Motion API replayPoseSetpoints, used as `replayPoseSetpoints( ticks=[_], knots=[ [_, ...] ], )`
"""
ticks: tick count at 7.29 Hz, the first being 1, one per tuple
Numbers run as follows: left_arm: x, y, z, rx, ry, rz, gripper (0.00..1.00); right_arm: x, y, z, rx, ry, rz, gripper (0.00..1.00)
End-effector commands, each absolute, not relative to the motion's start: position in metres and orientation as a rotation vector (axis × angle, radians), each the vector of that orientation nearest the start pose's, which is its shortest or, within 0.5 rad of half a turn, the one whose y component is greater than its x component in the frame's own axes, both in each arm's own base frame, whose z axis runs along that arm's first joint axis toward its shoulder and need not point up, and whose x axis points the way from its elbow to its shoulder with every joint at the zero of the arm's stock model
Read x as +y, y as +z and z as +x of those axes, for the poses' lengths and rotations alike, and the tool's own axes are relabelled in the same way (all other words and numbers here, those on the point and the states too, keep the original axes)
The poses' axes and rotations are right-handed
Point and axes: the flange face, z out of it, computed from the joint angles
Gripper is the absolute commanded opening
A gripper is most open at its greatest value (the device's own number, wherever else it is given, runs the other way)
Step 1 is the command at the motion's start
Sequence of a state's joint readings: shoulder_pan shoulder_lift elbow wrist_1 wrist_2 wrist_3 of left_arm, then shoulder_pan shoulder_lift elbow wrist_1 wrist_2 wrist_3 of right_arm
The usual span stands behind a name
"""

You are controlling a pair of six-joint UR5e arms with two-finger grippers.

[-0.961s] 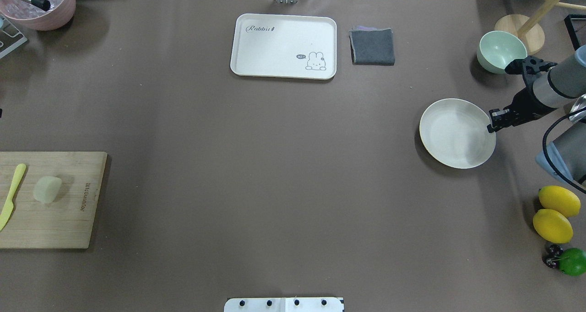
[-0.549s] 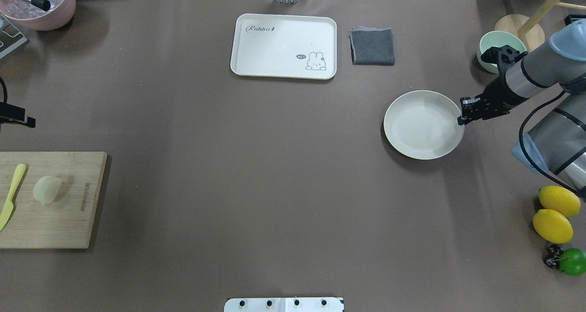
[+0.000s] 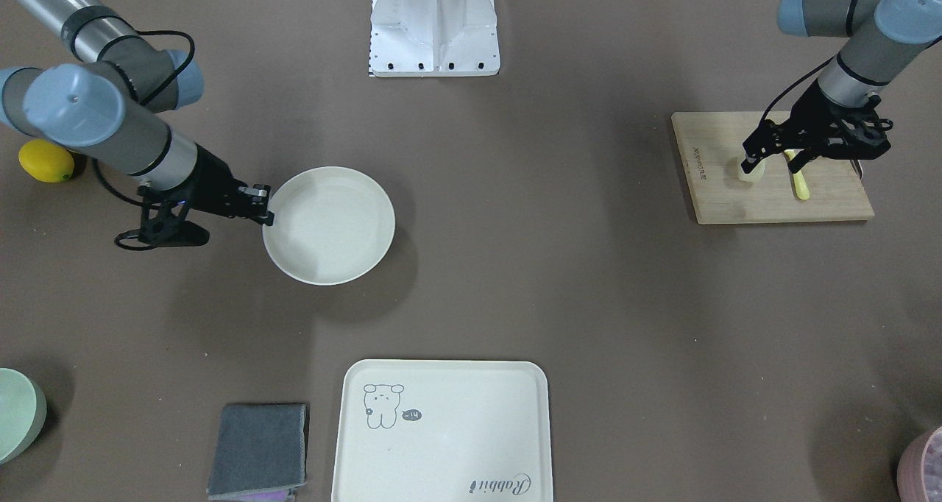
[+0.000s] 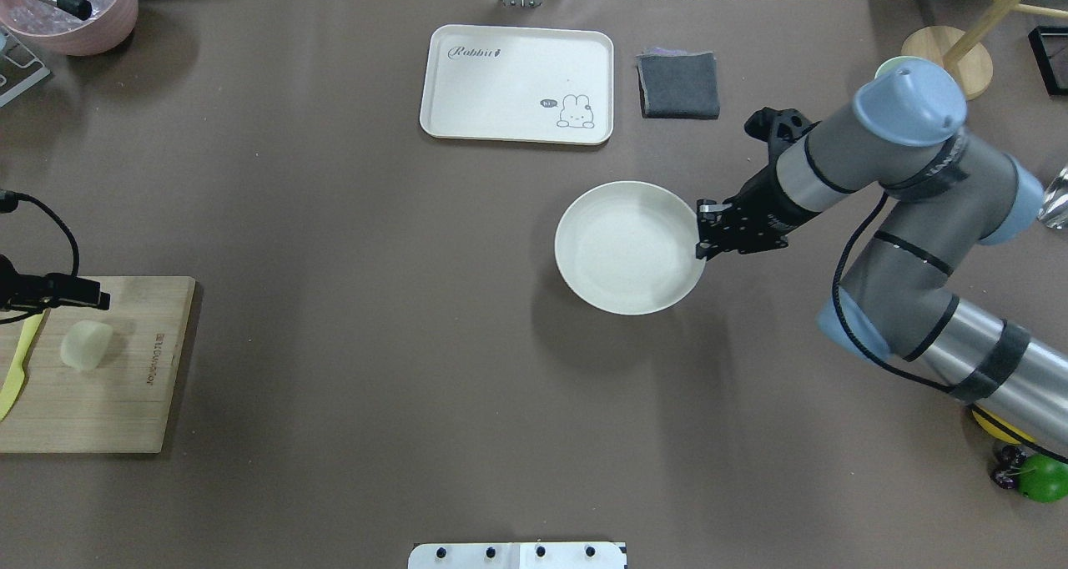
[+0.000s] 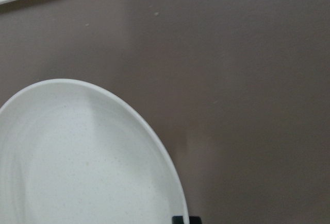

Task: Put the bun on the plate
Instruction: 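Drag the white plate with the right gripper toward the table centre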

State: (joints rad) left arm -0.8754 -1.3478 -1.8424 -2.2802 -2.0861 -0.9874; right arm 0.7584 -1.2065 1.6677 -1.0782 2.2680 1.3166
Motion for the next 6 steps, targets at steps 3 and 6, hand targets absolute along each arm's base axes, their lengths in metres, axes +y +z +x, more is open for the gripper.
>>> replayPoseSetpoints(
  ticks=[3, 6],
  knots=[
    [-0.354, 0.575, 0.233, 0.847, -0.007, 0.134, 0.85, -0.396, 0.291, -0.519, -1.113, 0.107, -0.095, 0.00],
    [-0.357, 0.581, 0.242, 0.843, 0.003, 0.126, 0.59, -0.378, 0.288, -0.549, -1.098, 0.105, -0.078, 0.00]
  ],
)
